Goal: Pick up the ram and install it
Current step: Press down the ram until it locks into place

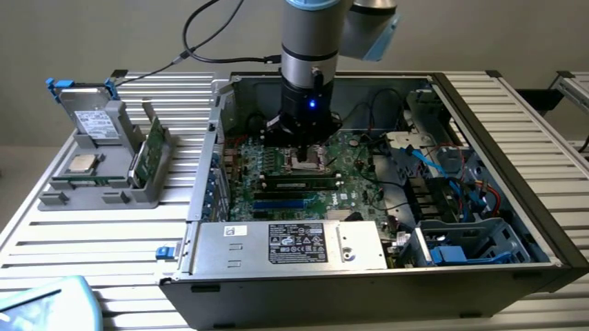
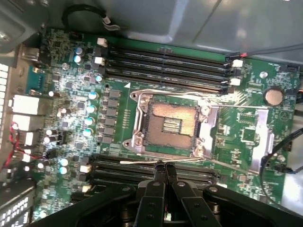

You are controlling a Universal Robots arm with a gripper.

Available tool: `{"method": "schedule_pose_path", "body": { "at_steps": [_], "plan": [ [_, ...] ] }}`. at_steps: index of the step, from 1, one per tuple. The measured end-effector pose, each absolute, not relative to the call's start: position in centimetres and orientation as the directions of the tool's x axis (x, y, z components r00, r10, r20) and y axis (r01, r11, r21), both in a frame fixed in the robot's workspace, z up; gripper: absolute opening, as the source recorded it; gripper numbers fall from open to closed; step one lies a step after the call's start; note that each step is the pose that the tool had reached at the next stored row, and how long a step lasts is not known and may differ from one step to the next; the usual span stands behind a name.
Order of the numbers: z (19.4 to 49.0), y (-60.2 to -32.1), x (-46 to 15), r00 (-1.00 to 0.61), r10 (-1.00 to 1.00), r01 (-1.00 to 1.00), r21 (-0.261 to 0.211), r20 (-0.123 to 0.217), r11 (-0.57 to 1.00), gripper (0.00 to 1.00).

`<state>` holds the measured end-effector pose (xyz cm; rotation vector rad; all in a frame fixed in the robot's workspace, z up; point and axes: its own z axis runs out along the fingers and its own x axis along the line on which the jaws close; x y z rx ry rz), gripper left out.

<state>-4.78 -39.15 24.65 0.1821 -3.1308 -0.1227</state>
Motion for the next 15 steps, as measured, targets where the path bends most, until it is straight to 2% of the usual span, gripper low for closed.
{"method": "schedule_pose_path", "body": {
  "at_steps": [2,15],
  "plan": [
    [24.66,-39.15,-4.78,-0.994,-0.104,-0.103,0.080,0.016,0.992,0.11],
    [24.78,-40.03,-4.67,-0.999,-0.041,-0.039,0.080,0.016,0.996,0.11]
  ]
}}
